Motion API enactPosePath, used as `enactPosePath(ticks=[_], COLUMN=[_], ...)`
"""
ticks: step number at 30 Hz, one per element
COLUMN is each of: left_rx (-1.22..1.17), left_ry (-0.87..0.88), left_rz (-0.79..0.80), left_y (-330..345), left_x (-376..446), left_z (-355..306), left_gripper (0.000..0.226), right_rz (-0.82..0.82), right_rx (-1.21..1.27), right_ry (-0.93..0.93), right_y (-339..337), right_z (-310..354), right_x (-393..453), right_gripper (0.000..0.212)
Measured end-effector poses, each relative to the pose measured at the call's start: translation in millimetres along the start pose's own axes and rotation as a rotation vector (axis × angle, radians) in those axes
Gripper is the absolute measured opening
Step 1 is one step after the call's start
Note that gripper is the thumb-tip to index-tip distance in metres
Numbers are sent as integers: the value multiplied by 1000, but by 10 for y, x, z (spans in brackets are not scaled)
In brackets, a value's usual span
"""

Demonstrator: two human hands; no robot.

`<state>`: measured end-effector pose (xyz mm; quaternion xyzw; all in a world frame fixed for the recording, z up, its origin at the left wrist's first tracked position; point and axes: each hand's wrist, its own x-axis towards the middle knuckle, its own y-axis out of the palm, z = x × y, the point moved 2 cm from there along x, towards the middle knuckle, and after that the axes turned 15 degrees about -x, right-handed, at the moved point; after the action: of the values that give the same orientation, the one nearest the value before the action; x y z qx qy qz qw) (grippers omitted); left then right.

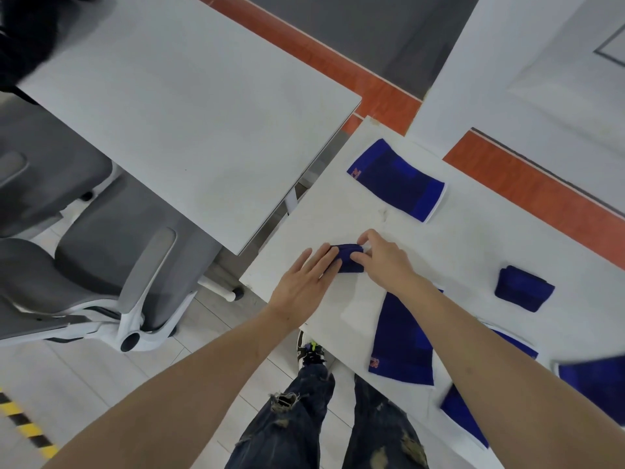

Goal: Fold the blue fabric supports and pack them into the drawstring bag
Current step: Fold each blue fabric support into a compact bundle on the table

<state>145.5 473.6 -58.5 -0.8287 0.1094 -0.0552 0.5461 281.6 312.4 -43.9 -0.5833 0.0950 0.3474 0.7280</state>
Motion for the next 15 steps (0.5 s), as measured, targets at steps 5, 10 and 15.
enactPosePath(ticks=[5, 10, 15], left_rx=[118, 165, 177], left_ry=[11, 18, -5], left_rz=[180, 243, 253], left_y=[6, 10, 37], left_x=[-21, 60, 78], left_z=[128, 155, 164], left_gripper=[61, 61, 62], right_rz=[-243, -350, -320], right_rx=[-263, -441, -489], right_ry=[-137, -312, -266], right_y=[-58, 58, 142], right_z=[28, -61, -73], right_x=[-29, -79, -50], right_gripper=[27, 39, 43])
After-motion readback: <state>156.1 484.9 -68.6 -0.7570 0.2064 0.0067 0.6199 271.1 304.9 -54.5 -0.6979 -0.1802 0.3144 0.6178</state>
